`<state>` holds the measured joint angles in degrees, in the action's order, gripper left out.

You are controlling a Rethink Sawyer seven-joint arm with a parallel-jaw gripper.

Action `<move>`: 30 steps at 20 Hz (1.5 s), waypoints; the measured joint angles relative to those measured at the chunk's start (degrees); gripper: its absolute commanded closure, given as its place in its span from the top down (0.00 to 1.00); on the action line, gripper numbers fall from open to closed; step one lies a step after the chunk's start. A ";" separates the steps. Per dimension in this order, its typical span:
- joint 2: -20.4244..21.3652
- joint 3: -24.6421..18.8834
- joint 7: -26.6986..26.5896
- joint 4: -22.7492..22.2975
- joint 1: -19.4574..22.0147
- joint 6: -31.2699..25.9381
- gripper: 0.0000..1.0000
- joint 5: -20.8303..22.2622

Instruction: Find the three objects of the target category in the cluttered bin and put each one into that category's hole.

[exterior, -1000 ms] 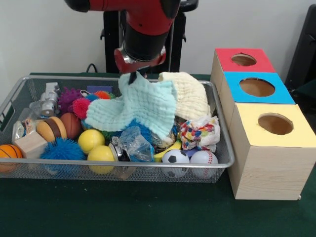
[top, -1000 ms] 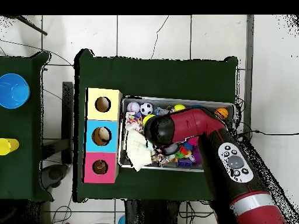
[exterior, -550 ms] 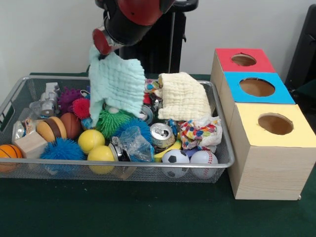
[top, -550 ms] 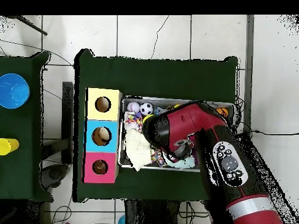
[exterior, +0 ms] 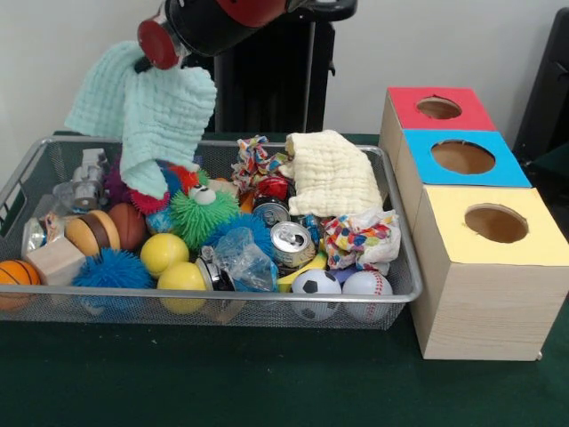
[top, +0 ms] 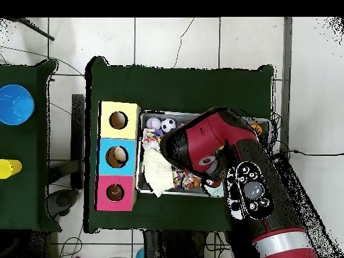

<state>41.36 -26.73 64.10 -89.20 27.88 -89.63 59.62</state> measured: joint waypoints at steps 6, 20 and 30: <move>1.21 0.01 -1.85 1.35 -0.18 -0.19 0.00 0.67; 1.62 0.01 -1.85 3.49 -0.11 -0.47 1.00 -0.67; 2.69 -0.21 -1.85 2.96 3.68 -0.62 1.00 -10.62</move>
<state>44.05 -26.95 62.25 -86.24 31.56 -90.25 49.00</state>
